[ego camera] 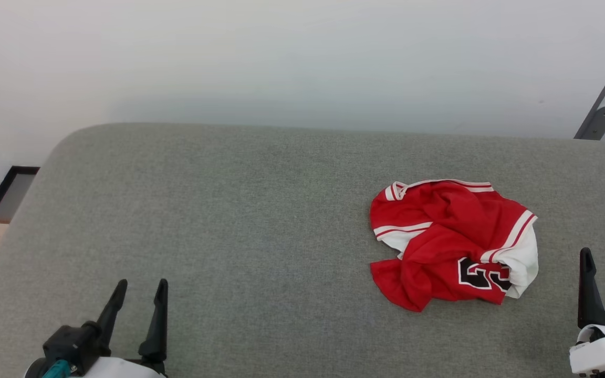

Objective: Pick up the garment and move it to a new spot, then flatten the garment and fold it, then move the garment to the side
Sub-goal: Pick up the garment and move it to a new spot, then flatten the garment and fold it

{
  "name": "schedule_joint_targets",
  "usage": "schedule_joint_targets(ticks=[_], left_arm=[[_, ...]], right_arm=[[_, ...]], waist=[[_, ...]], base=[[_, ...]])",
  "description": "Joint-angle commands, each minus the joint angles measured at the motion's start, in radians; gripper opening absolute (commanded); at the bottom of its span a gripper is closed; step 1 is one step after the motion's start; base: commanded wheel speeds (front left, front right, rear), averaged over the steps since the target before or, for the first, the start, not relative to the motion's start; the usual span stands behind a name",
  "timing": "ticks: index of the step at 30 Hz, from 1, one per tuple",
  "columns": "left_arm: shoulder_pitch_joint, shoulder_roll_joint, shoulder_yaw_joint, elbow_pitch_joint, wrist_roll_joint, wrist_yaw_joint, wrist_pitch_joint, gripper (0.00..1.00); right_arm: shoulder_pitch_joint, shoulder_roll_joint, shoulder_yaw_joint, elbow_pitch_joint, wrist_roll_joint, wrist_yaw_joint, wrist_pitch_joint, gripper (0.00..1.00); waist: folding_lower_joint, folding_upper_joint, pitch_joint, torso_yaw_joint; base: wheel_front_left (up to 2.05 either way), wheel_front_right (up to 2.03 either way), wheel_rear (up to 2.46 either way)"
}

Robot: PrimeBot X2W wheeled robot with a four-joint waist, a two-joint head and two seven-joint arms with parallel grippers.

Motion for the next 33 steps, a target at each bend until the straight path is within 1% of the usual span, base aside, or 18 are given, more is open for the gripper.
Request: schedule_joint_targets(ticks=[1,11,15,17,20,21,23,25,29,31,33], left_arm=[[0.009,-0.01,0.012,0.004,0.017,-0.008,0.0,1.0],[0.007,-0.041,0.043,0.008,0.043,-0.028,0.0,1.0],[-0.004,-0.069,0.033,0.039,-0.005,-0.041,0.003,1.0],[-0.039,-0.076,0.002,0.052,-0.037,-0.05,0.039,1.0],[-0.13,-0.071,-0.085,0.071,-0.096,-0.059,0.17,1.0],[-0.209,-0.062,-0.169,0.069,-0.177,-0.062,0.286,1.0],[-0.302,-0.018,-0.243,0.067,-0.254,-0.059,0.414,1.0],[-0.399,0.011,-0.315,0.066,-0.333,-0.06,0.543,1.0],[-0.57,0.048,-0.4,0.11,-0.47,-0.06,0.784,1.0],[-0.644,0.05,-0.417,0.16,-0.522,-0.06,0.885,1.0],[-0.714,0.048,-0.433,0.219,-0.552,-0.06,0.972,1.0]], right_arm=[[0.002,0.006,-0.001,0.0,0.001,-0.001,-0.002,1.0],[-0.017,0.013,-0.001,-0.001,-0.001,-0.001,0.0,1.0],[-0.016,0.016,0.005,0.0,0.0,-0.001,-0.002,1.0],[-0.021,0.02,0.001,-0.006,0.004,-0.001,-0.004,1.0],[-0.031,0.026,-0.002,-0.016,0.008,-0.001,-0.007,1.0],[-0.047,0.033,0.005,-0.017,0.007,-0.001,-0.008,1.0],[-0.073,0.039,0.025,-0.016,0.006,-0.001,-0.011,1.0],[-0.099,0.047,0.042,-0.01,0.01,-0.001,-0.015,1.0],[-0.147,0.064,0.059,0.006,0.021,-0.001,-0.023,1.0],[-0.174,0.075,0.061,0.016,0.026,-0.001,-0.025,1.0],[-0.195,0.084,0.07,0.026,0.03,-0.001,-0.026,1.0]], waist=[[0.0,0.0,0.0,-0.002],[0.0,0.0,0.005,-0.004],[0.0,0.0,0.013,-0.008],[0.0,0.0,0.026,-0.013],[0.0,0.0,0.06,-0.02],[0.0,0.0,0.089,-0.03],[0.0,0.0,0.123,-0.051],[0.0,0.0,0.155,-0.078],[0.0,0.0,0.215,-0.147],[0.0,0.0,0.242,-0.185],[0.0,0.0,0.267,-0.226]], base=[[0.0,0.0,0.0],[0.0,0.0,0.0],[0.0,0.0,0.0],[0.0,0.0,0.0],[0.0,0.0,0.0],[0.0,0.0,0.0],[0.0,0.0,0.0],[0.0,0.0,0.0],[0.0,0.0,0.0],[0.0,0.0,0.0],[0.0,0.0,0.0]])
